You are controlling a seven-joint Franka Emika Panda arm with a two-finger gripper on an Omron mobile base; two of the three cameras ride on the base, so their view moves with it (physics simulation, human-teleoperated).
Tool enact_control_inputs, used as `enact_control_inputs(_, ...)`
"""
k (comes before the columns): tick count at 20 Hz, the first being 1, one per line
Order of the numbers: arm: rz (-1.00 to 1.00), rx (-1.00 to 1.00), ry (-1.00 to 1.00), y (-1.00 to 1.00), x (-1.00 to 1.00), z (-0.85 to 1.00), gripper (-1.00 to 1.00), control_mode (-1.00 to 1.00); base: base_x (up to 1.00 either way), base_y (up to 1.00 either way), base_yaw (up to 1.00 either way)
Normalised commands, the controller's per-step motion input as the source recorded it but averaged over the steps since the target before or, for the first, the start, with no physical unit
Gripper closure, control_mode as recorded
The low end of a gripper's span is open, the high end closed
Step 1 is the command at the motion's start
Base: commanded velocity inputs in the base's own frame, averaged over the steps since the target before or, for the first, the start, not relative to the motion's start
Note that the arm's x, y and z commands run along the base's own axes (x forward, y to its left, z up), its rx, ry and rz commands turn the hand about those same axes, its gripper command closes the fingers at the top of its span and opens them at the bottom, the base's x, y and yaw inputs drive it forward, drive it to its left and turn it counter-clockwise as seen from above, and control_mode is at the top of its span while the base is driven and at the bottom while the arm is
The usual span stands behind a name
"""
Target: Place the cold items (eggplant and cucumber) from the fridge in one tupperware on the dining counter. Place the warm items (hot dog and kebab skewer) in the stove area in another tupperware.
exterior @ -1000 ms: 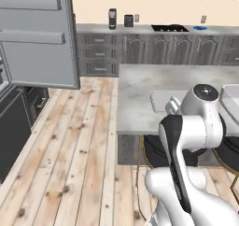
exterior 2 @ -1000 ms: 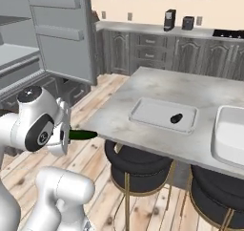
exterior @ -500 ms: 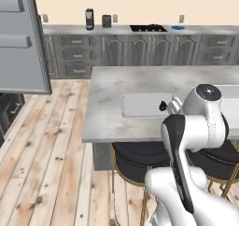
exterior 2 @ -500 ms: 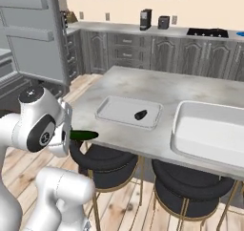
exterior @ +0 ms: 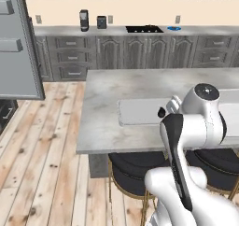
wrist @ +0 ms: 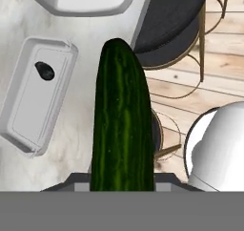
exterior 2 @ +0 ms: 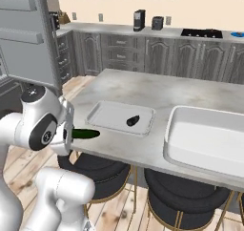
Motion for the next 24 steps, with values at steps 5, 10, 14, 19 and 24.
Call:
enact_control_inputs(5,0.0,0.0,-0.09,-0.3,0.68,0.0,1.0,-1.0,0.0,0.0,0.0)
enact_control_inputs(10,0.03,0.0,0.02,-0.09,0.94,0.01,1.0,-1.0,0.0,0.0,0.0)
enact_control_inputs(14,0.05,0.0,0.16,0.0,1.0,0.0,1.0,-1.0,0.0,0.0,0.0)
enact_control_inputs(19,0.12,0.01,0.2,0.0,1.0,0.0,1.0,-1.0,0.0,0.0,0.0)
enact_control_inputs(24,0.09,0.0,0.12,0.0,1.0,-0.14,1.0,-1.0,0.0,0.0,0.0)
